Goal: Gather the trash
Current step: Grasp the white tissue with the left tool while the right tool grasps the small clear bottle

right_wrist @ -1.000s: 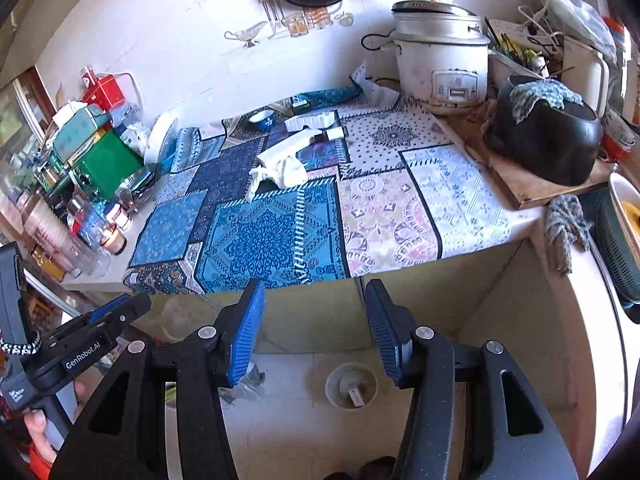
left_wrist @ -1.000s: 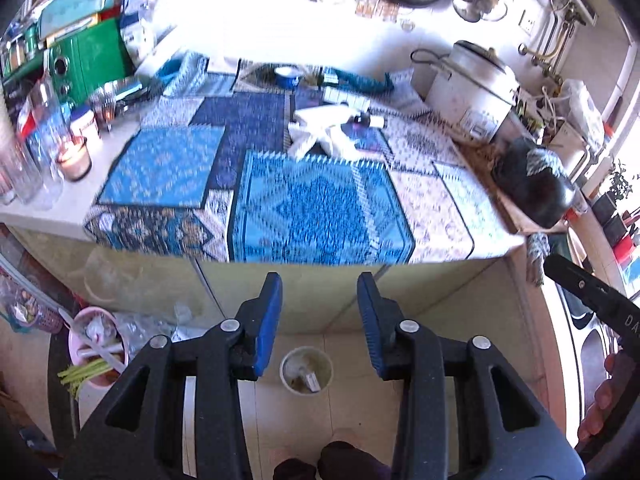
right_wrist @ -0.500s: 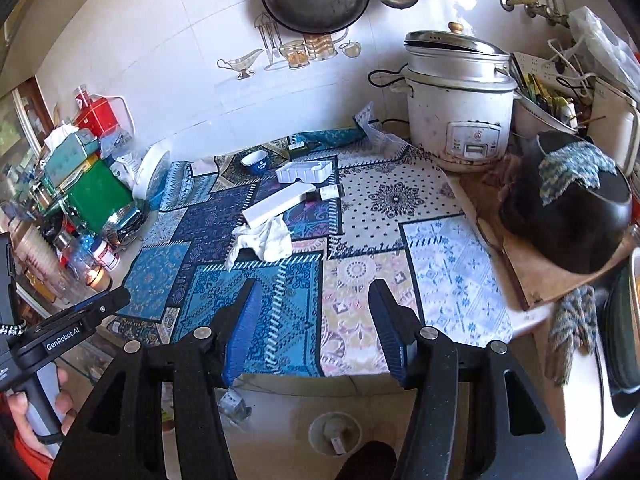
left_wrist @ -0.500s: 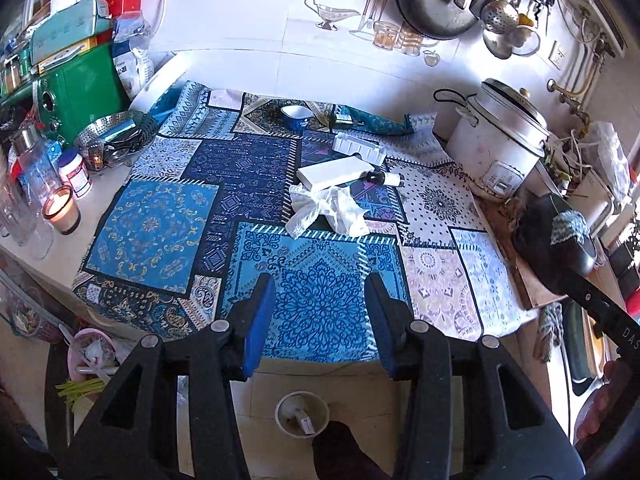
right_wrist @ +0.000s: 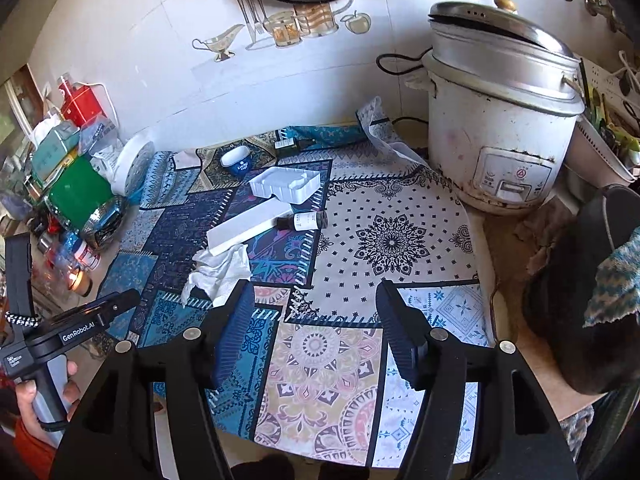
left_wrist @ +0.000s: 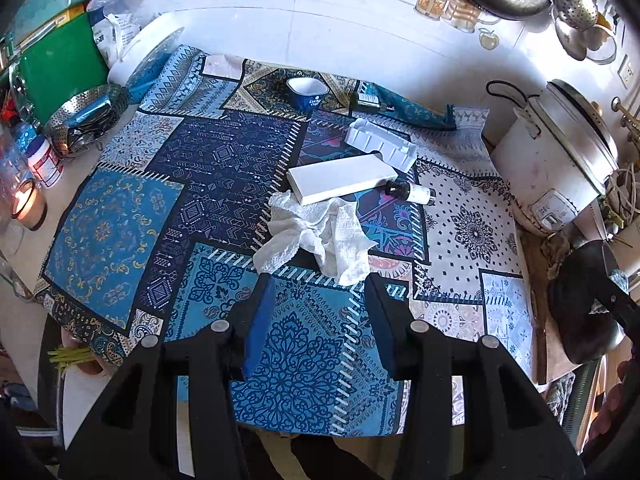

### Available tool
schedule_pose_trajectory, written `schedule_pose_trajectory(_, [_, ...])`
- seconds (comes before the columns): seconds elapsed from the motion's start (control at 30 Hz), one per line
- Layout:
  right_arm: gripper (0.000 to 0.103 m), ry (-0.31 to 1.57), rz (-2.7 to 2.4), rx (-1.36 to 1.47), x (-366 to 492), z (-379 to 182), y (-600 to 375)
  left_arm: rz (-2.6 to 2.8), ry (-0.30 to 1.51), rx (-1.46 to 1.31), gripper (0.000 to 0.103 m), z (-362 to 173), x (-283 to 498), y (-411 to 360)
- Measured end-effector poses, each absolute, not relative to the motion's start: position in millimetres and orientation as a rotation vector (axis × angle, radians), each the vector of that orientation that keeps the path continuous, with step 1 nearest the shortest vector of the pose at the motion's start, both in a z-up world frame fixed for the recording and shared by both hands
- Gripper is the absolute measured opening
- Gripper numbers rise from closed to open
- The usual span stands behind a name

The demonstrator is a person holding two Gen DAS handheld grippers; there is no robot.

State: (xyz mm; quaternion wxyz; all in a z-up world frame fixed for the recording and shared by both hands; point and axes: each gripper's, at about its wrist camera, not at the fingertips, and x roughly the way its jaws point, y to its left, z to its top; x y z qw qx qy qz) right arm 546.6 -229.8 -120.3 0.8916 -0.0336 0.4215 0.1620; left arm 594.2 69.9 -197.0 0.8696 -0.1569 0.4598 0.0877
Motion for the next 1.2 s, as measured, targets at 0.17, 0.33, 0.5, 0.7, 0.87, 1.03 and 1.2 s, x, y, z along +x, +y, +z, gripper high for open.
schedule_pose_trajectory(0.17, [0.059, 0.928, 0.324, -0.08, 579.1, -141.9, -225.4, 0.184, 1.027, -0.335, 0.045, -229.9, 630.9, 74.4])
schedule_pose_trajectory(0.33, [0.059, 0.982, 0.302, -0.062, 606.9, -166.0, -211.4, 0.154, 1.096, -0.337, 0.045, -265.3, 664.9, 85.4])
schedule_pose_trajectory(0.5, [0.059, 1.021, 0.261, -0.055, 633.4, -184.7, -184.2, 0.096, 1.148, -0.334, 0.045, -287.3, 686.8, 101.3])
schedule_pose_trajectory(0.7, [0.059, 1.053, 0.219, -0.039, 680.8, -210.0, -154.8, -0.01, 1.186, -0.344, 0.03, -300.3, 701.5, 109.8])
schedule_pose_trajectory(0.87, [0.059, 1.103, 0.222, 0.014, 714.8, -228.7, -144.0, -0.051, 1.21, -0.364, 0.006, -311.7, 709.5, 111.7])
schedule_pose_trajectory(1.03, [0.059, 1.092, 0.251, 0.018, 737.0, -231.2, -139.9, -0.027, 1.187, -0.374, 0.002, -307.4, 707.5, 121.4])
schedule_pose_trajectory(1.2, [0.059, 1.128, 0.351, -0.089, 752.1, -238.3, -128.0, 0.044, 1.12, -0.387, 0.002, -283.2, 696.0, 145.8])
